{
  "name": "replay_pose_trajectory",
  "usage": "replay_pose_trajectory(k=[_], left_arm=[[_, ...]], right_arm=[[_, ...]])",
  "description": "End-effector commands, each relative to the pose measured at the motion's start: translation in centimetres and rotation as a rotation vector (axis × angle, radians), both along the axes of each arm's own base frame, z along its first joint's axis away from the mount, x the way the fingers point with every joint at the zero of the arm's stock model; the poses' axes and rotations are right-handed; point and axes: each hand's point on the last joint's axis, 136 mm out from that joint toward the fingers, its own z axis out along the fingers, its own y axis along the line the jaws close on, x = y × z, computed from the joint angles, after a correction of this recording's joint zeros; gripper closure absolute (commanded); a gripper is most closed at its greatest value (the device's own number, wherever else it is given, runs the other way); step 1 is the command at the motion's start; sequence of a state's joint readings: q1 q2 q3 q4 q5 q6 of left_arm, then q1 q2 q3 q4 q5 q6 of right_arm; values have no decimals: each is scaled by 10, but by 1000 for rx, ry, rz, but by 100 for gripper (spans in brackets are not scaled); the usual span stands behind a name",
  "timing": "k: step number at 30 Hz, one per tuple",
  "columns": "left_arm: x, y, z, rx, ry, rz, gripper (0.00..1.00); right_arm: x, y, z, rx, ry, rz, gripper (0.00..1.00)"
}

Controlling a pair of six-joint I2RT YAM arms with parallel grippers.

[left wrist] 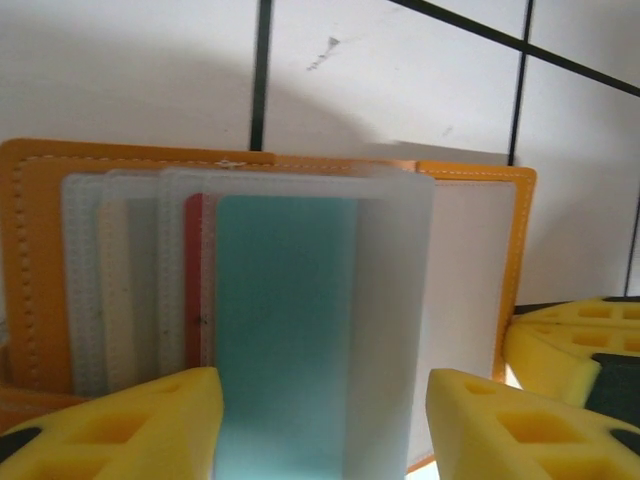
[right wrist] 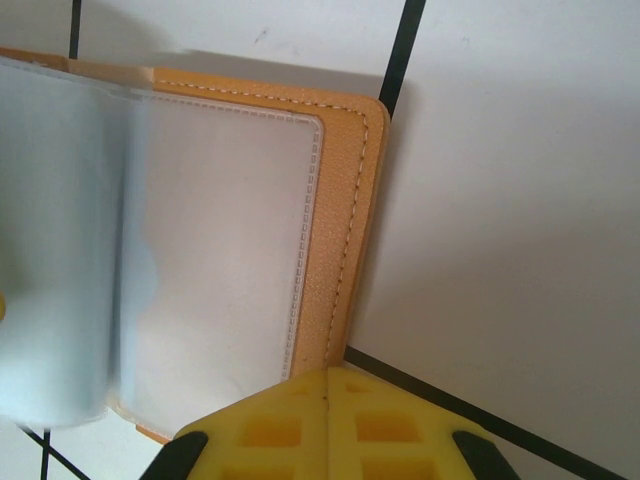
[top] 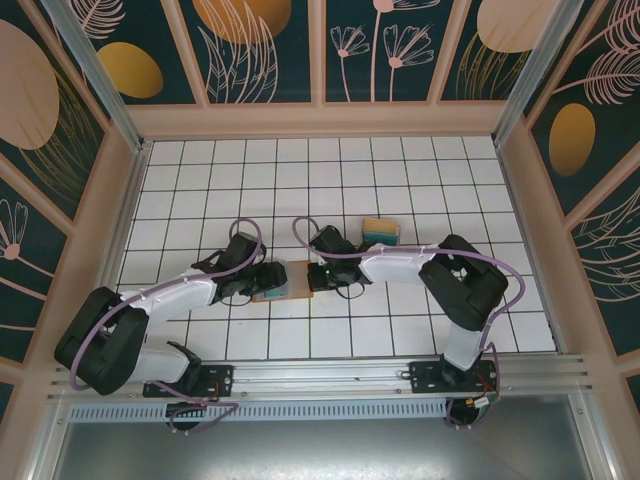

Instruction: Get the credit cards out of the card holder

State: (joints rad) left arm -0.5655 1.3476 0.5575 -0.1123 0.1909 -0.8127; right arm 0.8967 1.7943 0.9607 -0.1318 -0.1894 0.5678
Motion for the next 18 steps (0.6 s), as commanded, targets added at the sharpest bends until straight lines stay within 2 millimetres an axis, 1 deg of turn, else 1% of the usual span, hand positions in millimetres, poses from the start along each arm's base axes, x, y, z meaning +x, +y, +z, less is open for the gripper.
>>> replay_pose_trajectory(k=[1, 6, 7, 9, 12, 13, 15, 18], left_arm=[[-3, -13, 3, -62, 12, -49, 40], [-2, -13, 5, -66, 6, -51, 38], [-2, -13, 6, -65, 5, -51, 36], [-2, -12, 6, -63, 2, -51, 29], [-3, -13, 8, -68, -1, -55, 11], [-2, -14, 9, -71, -4, -56, 8], [-2, -15, 10, -78, -9, -58, 2], [-2, -16, 13, -84, -16, -61, 2]], right_arm=[[-9, -1, -15, -41, 44, 12, 100], [-8, -2, -14, -42, 41, 12, 100], [-8, -2, -14, -42, 41, 12, 100], [-9, -2, -15, -43, 42, 12, 100], [-8, -1, -15, -40, 41, 11, 100], [-8, -1, -15, -38, 41, 11, 100], [-8, -1, -15, -38, 41, 10, 100], [-8, 0, -13, -37, 39, 9, 100]])
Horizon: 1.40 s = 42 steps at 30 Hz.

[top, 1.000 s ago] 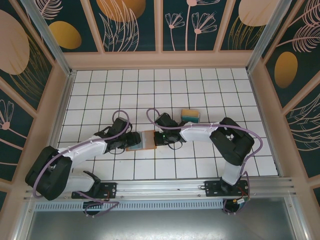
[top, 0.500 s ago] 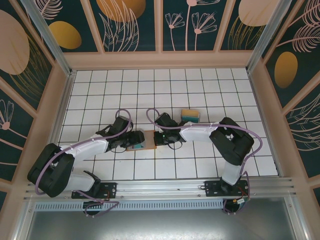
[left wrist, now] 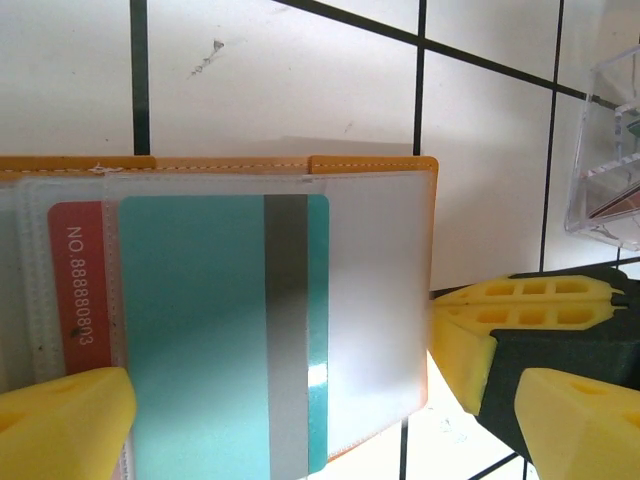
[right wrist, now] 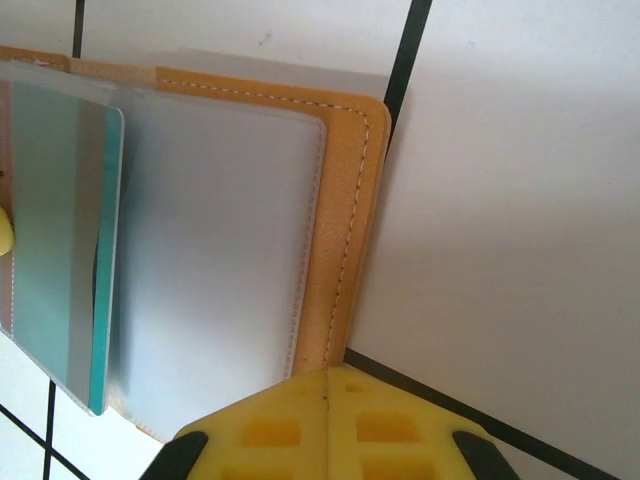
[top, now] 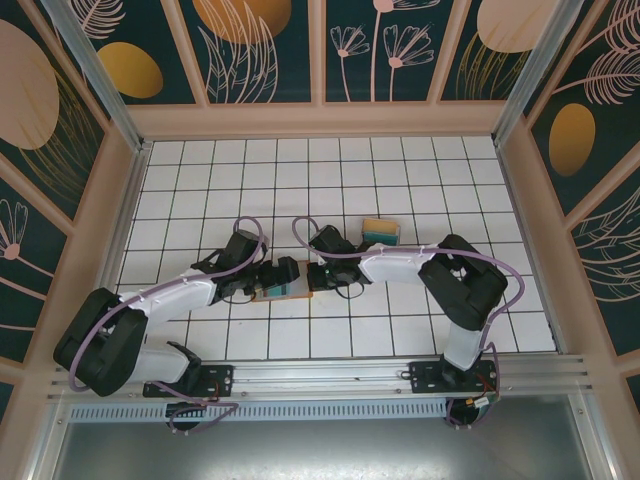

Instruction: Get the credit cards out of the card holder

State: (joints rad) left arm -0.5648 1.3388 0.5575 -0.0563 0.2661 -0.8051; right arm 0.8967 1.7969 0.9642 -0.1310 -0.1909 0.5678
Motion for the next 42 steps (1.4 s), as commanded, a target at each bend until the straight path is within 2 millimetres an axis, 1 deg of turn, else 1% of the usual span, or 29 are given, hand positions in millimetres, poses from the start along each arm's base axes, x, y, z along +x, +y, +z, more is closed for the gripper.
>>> replay_pose_trajectory(k=[1, 4, 7, 11, 14, 16, 17, 20, 22, 24, 25, 27, 28, 30, 34, 37, 42], left_arm=[[-4, 0, 1, -1, 7, -12, 1], [-1, 2, 6, 11, -5, -6, 2], [3, 8, 13, 48, -28, 10, 1], [7, 16, 20, 80, -52, 31, 1], [9, 23, 20, 97, -59, 57, 5], [11, 31, 20, 122, -61, 89, 14], [11, 35, 18, 137, -60, 104, 19], [10, 48, 10, 195, -42, 141, 40], [7, 55, 1, 229, -22, 160, 56], [5, 57, -6, 237, -4, 164, 70], [4, 56, -10, 232, 5, 162, 76], [2, 52, -14, 213, 15, 150, 83], [2, 49, -16, 202, 19, 142, 85], [2, 46, -19, 187, 28, 135, 87], [-3, 46, -28, 191, 52, 130, 89], [-5, 45, -31, 186, 67, 126, 90], [-5, 44, -31, 180, 67, 124, 90]], right_arm=[[-7, -2, -13, -40, 34, 7, 100], [-2, -4, -6, -43, 15, 0, 100], [10, -10, 6, -39, -11, -22, 97], [25, -13, 31, 4, -49, -51, 94], [31, -6, 48, 47, -62, -52, 93], [32, 3, 56, 87, -54, -50, 89], [32, 8, 59, 109, -49, -46, 88], [33, 21, 66, 163, -33, -36, 88], [33, 30, 69, 201, -19, -20, 87], [32, 38, 69, 224, 2, -6, 86], [31, 41, 68, 238, 12, 2, 85], [29, 48, 67, 259, 30, 17, 84], [28, 52, 65, 265, 41, 27, 83], [25, 57, 62, 269, 58, 44, 83], [18, 67, 52, 275, 97, 75, 83], [14, 70, 44, 270, 120, 87, 83], [8, 74, 34, 268, 157, 97, 82]])
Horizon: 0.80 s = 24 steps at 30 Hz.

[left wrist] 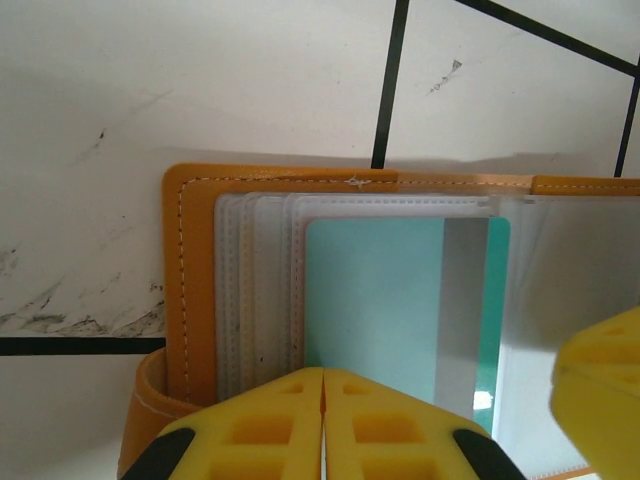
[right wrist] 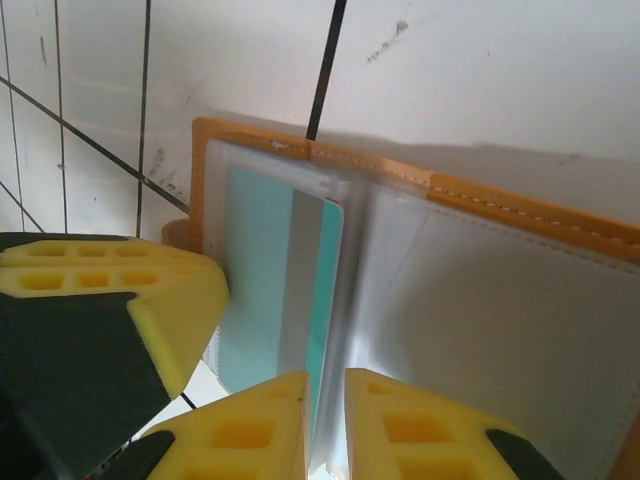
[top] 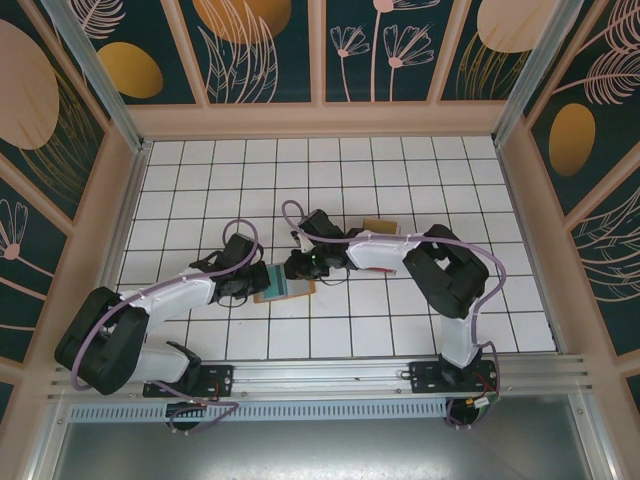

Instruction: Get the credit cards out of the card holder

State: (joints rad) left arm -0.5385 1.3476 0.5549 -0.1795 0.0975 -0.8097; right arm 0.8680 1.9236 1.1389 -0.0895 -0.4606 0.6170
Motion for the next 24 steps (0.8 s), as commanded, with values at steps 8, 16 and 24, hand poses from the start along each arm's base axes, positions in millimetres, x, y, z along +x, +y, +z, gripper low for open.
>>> replay_pose_trajectory(k=[8, 16, 24], left_arm=[[-5, 0, -7, -14, 29, 0, 90], [-5, -1, -6, -16, 29, 2, 91], [-8, 8, -10, 29, 45, 25, 100]], right_arm=[[-3, 18, 1, 52, 34, 31, 82], [-6, 22, -4, 50, 49, 46, 89], [-6, 10, -5, 29, 37, 22, 100]])
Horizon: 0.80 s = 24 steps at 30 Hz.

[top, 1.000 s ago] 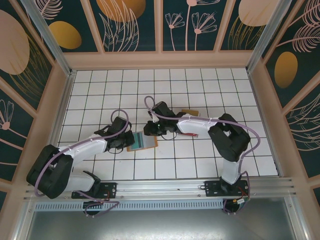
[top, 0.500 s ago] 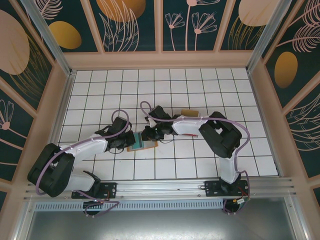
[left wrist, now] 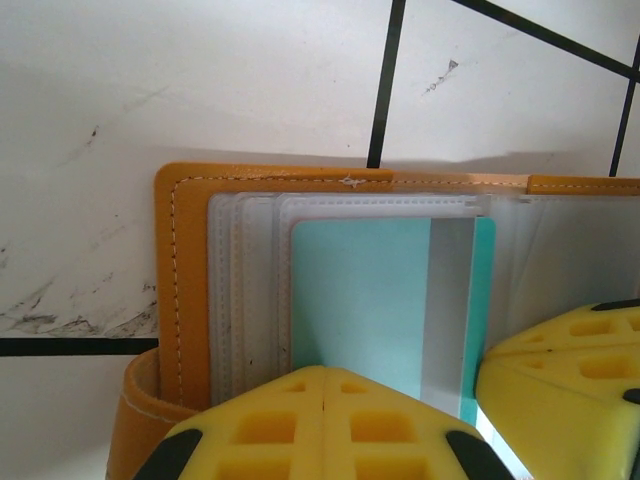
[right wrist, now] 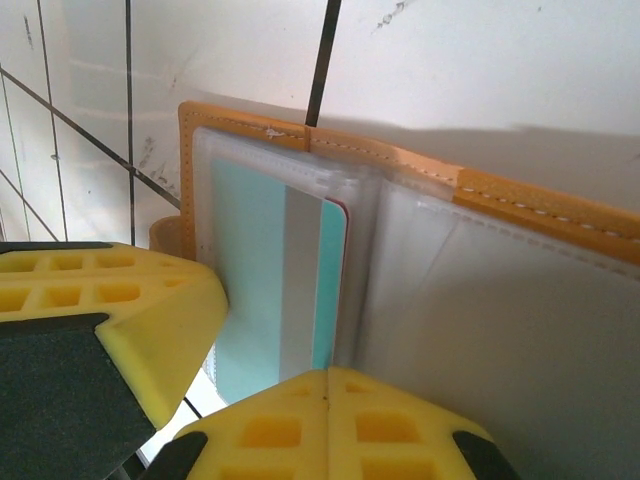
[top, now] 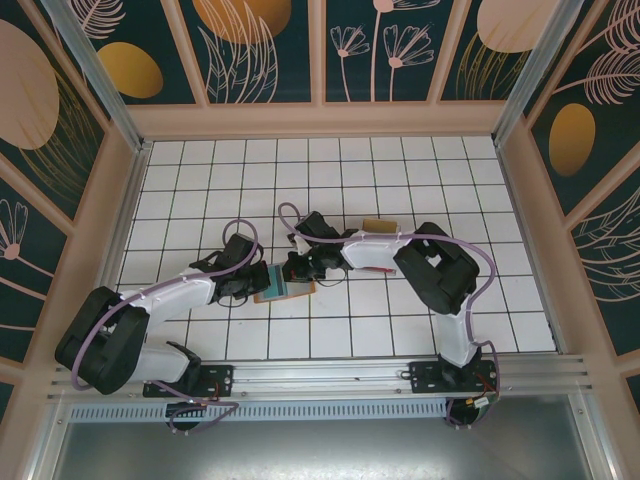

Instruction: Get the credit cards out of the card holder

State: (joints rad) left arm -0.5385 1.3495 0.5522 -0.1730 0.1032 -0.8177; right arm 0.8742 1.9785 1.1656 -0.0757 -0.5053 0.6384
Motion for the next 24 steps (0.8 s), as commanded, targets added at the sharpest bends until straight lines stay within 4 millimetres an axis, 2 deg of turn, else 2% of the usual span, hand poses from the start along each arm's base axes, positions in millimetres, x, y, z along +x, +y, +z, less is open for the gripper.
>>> replay_pose_trajectory(k=[1, 10, 14, 17, 24], left_arm=[[-7, 10, -11, 44, 45, 25, 100], [-9, 10, -13, 45, 53, 22, 100], [-9, 7, -12, 27, 52, 12, 100], [-8, 3, -9, 4, 44, -2, 100], [-9, -3, -9, -19, 48, -22, 100]], right_arm=[[-1, -1, 6, 17, -17, 0, 100], [7, -23, 15, 10, -43, -43, 100], [6, -16, 18, 34, -38, -32, 99], [5, -7, 20, 52, -36, -22, 88], [3, 3, 11, 48, -14, -2, 85]])
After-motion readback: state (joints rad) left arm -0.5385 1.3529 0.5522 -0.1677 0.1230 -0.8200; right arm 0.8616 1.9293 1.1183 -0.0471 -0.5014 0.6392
